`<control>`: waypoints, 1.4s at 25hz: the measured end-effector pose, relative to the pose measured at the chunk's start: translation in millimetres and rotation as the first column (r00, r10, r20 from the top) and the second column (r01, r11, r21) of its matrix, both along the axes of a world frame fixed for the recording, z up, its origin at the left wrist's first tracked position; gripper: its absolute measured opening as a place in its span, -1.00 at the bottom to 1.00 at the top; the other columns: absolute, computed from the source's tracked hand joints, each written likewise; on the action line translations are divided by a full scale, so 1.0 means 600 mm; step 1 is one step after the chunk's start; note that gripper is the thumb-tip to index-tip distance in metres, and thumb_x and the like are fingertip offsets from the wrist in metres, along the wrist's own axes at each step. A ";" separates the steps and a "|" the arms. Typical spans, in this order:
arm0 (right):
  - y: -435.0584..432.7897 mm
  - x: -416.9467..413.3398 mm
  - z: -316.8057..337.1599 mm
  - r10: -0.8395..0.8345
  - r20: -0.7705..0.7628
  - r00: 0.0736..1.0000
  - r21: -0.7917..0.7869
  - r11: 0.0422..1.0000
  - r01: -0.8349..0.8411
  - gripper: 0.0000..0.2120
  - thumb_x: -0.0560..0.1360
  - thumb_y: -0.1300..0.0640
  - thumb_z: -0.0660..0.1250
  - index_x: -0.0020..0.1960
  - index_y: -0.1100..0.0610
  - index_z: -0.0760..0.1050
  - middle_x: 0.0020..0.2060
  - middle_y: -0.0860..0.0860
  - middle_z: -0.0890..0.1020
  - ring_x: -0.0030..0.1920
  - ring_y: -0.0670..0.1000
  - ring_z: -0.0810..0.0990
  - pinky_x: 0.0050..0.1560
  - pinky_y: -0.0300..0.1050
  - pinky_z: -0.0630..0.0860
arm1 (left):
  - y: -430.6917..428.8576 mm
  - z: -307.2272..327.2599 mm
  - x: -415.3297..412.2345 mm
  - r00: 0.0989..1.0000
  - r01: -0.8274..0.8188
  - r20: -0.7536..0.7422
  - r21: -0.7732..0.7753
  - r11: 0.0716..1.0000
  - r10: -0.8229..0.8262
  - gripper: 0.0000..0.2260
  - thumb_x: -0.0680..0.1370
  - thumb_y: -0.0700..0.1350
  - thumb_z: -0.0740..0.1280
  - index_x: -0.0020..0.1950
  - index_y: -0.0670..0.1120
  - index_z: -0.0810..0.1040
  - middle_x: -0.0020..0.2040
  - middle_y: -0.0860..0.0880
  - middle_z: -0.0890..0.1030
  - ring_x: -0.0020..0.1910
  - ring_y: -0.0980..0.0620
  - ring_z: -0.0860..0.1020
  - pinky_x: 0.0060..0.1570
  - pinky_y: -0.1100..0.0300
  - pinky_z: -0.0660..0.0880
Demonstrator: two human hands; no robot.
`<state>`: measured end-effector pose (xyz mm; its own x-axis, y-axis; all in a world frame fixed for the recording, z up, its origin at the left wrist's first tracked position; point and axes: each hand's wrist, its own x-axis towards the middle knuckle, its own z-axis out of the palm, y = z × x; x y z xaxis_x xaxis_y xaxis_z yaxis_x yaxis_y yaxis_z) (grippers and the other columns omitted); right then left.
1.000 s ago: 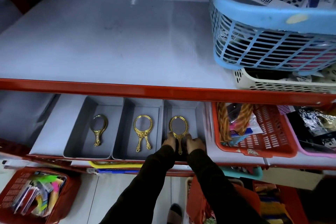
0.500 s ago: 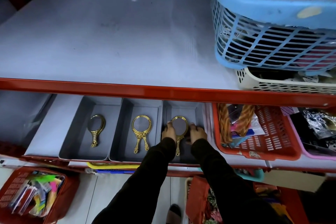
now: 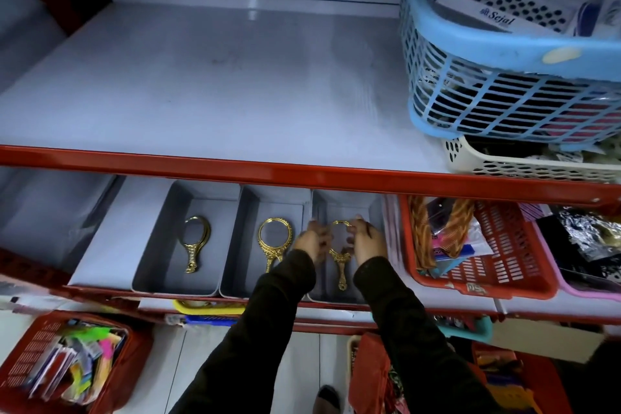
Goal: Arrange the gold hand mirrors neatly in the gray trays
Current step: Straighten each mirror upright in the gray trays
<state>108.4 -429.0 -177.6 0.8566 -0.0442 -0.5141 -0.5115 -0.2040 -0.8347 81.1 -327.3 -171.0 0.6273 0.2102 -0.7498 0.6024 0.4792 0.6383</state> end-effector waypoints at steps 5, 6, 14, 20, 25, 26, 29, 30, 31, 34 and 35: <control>0.106 -0.014 0.014 0.100 -0.080 0.992 0.201 0.976 -0.082 -0.65 0.61 -0.09 0.14 0.08 0.14 0.55 0.12 0.15 0.62 0.09 0.11 0.57 0.24 0.13 0.51 | 0.140 -0.032 -0.021 0.955 -0.295 0.056 0.063 0.954 0.291 -0.50 0.67 0.06 0.03 0.39 -0.27 0.43 0.18 -0.18 0.60 0.12 -0.20 0.56 0.21 0.03 0.45; 0.117 -0.019 0.007 0.150 -0.092 0.984 0.160 0.978 -0.134 -0.61 0.60 -0.13 0.12 0.12 0.14 0.54 0.18 0.13 0.60 0.15 0.14 0.56 0.32 0.15 0.45 | 0.147 -0.038 -0.025 0.951 -0.307 0.008 0.113 0.945 0.308 -0.48 0.65 0.09 0.03 0.42 -0.26 0.41 0.26 -0.19 0.58 0.25 -0.24 0.53 0.33 -0.01 0.40; 0.207 -0.072 -0.072 0.146 -0.295 0.944 -0.093 0.979 -0.181 -0.52 0.64 -0.10 0.03 0.15 0.29 0.49 -0.22 0.12 0.53 -0.21 0.07 0.50 -0.16 -0.14 0.44 | 0.178 -0.074 -0.067 0.987 0.008 -0.158 0.217 0.976 0.027 -0.51 0.69 -0.03 -0.09 0.50 -0.28 0.29 0.48 -0.27 0.37 0.47 -0.23 0.36 0.43 -0.01 0.33; 0.218 -0.082 -0.090 0.070 -0.347 0.935 -0.053 0.994 -0.094 -0.64 0.63 -0.04 0.07 0.00 0.21 0.48 -0.22 0.14 0.53 -0.14 0.11 0.51 -0.01 -0.07 0.41 | 0.201 -0.074 -0.075 0.952 -0.177 -0.260 -0.046 0.983 0.159 -0.42 0.67 0.11 -0.08 0.49 -0.27 0.31 0.45 -0.26 0.41 0.47 -0.20 0.36 0.48 -0.05 0.26; 0.219 -0.087 -0.106 0.049 -0.377 0.925 -0.026 0.998 -0.063 -0.68 0.61 -0.04 0.11 -0.18 0.11 0.49 0.01 0.24 0.64 0.10 0.22 0.61 0.27 0.11 0.49 | 0.195 -0.067 -0.088 0.955 -0.197 -0.250 -0.145 0.970 0.157 -0.41 0.67 0.13 -0.07 0.49 -0.25 0.33 0.44 -0.24 0.43 0.46 -0.18 0.36 0.44 -0.03 0.25; 0.219 -0.087 -0.104 0.053 -0.374 0.926 -0.032 0.997 -0.070 -0.68 0.61 -0.04 0.11 -0.19 0.10 0.47 0.00 0.24 0.63 0.12 0.23 0.60 0.27 0.11 0.49 | 0.195 -0.073 -0.085 0.961 -0.180 -0.237 -0.147 0.973 0.142 -0.41 0.67 0.14 -0.07 0.49 -0.25 0.33 0.43 -0.24 0.44 0.45 -0.19 0.37 0.43 -0.03 0.27; 0.215 -0.090 -0.092 0.045 -0.362 0.931 -0.067 0.995 -0.074 -0.66 0.62 -0.05 0.09 -0.09 0.17 0.48 -0.06 0.23 0.57 0.01 0.18 0.56 0.10 -0.02 0.47 | 0.198 -0.090 -0.079 0.971 -0.151 -0.204 -0.121 0.981 0.124 -0.44 0.67 0.13 -0.04 0.40 -0.26 0.43 0.20 -0.28 0.58 0.20 -0.19 0.54 0.32 -0.02 0.39; 0.212 -0.089 -0.091 0.041 -0.340 0.939 -0.094 0.993 -0.077 -0.65 0.62 -0.07 0.09 -0.03 0.18 0.47 -0.08 0.20 0.55 -0.03 0.15 0.54 0.09 -0.02 0.47 | 0.199 -0.095 -0.075 0.967 -0.166 -0.210 -0.087 0.982 0.145 -0.45 0.66 0.14 -0.01 0.35 -0.26 0.46 0.07 -0.29 0.60 0.06 -0.20 0.57 0.31 -0.03 0.42; 0.212 -0.089 -0.086 0.025 -0.320 0.947 -0.114 0.991 -0.065 -0.62 0.62 -0.09 0.08 0.03 0.20 0.48 -0.09 0.18 0.54 -0.04 0.13 0.52 0.11 0.00 0.49 | 0.203 -0.114 -0.070 0.962 -0.185 -0.211 -0.038 0.982 0.173 -0.44 0.65 0.14 0.02 0.39 -0.27 0.45 0.07 -0.33 0.58 0.06 -0.25 0.57 0.37 -0.07 0.39; 0.213 -0.079 -0.081 0.025 -0.277 0.961 -0.165 0.984 -0.073 -0.52 0.63 -0.12 0.05 0.17 0.27 0.50 -0.11 0.16 0.53 -0.04 0.14 0.53 0.13 0.02 0.52 | 0.212 -0.194 -0.045 0.973 -0.168 -0.143 0.078 0.983 0.178 -0.47 0.65 0.07 -0.01 0.47 -0.24 0.34 0.43 -0.31 0.41 0.43 -0.28 0.40 0.47 -0.12 0.32; 0.214 -0.078 -0.071 0.043 -0.274 0.961 -0.178 0.980 -0.094 -0.51 0.63 -0.12 0.03 0.18 0.27 0.49 -0.12 0.15 0.52 -0.03 0.15 0.53 0.10 -0.01 0.50 | 0.218 -0.200 -0.040 0.970 -0.184 -0.150 0.065 0.981 0.192 -0.47 0.65 0.09 -0.01 0.46 -0.24 0.35 0.44 -0.29 0.40 0.45 -0.27 0.37 0.48 -0.11 0.32</control>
